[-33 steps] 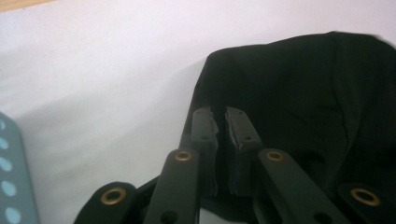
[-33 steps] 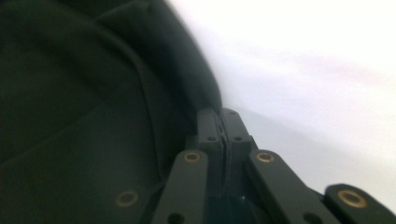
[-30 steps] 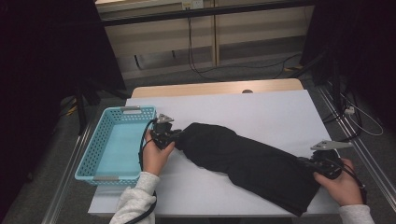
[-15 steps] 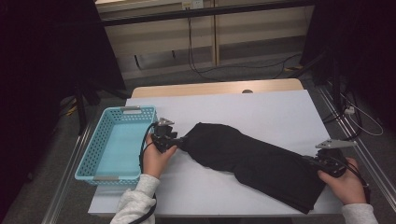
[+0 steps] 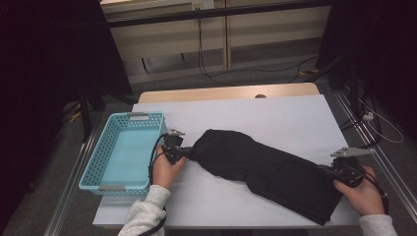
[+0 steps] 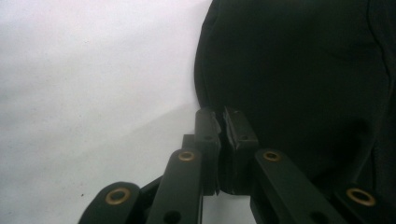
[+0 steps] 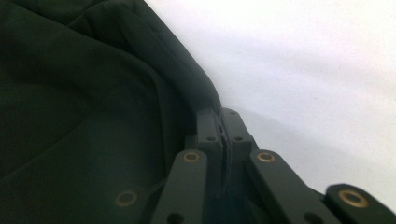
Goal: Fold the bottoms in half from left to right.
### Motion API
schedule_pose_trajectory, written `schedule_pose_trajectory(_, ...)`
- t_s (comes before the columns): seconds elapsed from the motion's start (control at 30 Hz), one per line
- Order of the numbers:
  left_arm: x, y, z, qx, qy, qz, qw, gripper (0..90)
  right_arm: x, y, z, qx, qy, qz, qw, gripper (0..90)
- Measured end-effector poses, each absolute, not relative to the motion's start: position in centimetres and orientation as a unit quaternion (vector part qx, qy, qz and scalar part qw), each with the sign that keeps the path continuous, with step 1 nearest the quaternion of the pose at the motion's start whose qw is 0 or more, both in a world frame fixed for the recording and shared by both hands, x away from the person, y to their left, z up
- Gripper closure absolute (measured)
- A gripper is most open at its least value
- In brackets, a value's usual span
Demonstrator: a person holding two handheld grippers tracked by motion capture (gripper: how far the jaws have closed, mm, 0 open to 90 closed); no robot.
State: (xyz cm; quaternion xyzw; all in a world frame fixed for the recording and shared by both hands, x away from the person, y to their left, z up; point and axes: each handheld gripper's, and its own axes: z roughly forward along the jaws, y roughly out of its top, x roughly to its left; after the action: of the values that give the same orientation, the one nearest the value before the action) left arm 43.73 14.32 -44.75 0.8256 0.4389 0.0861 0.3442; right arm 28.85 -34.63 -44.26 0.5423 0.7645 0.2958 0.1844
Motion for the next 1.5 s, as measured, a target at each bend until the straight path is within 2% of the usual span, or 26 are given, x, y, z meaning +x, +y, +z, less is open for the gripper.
schedule_pose_trajectory(0.2, 43.8, 14.4, -43.6, 0.820, 0.444, 0.100, 0.348, 87.0, 28.9, -34.8, -44.3, 0.543, 0.763, 0.298, 0.184, 88.6)
schedule_pose_trajectory(0.4, 43.7, 15.1, -41.2, 0.815, 0.432, 0.139, 0.361, 87.2, 29.1, -34.9, -44.3, 0.544, 0.762, 0.299, 0.185, 88.7)
schedule_pose_trajectory(0.73, 43.9, 16.1, -40.4, 0.806, 0.439, 0.138, 0.372, 87.3, 29.8, -35.1, -44.3, 0.549, 0.754, 0.306, 0.193, 87.5)
schedule_pose_trajectory(0.8, 43.9, 16.0, -40.4, 0.807, 0.438, 0.145, 0.370, 87.3, 29.9, -35.1, -44.3, 0.552, 0.751, 0.299, 0.206, 87.1)
schedule_pose_trajectory(0.97, 44.0, 16.2, -40.6, 0.806, 0.442, 0.141, 0.368, 87.2, 29.6, -35.5, -43.7, 0.557, 0.740, 0.304, 0.223, 81.3)
schedule_pose_trajectory(1.2, 44.0, 16.4, -40.3, 0.800, 0.445, 0.150, 0.373, 87.2, 29.1, -35.2, -43.0, 0.550, 0.740, 0.315, 0.224, 74.1)
schedule_pose_trajectory(1.37, 44.0, 16.7, -40.1, 0.799, 0.447, 0.148, 0.374, 87.2, 29.0, -35.4, -43.4, 0.553, 0.746, 0.314, 0.200, 65.1)
schedule_pose_trajectory(1.5, 44.1, 16.7, -40.1, 0.799, 0.448, 0.147, 0.373, 87.2, 28.9, -35.4, -43.8, 0.556, 0.754, 0.296, 0.188, 64.8)
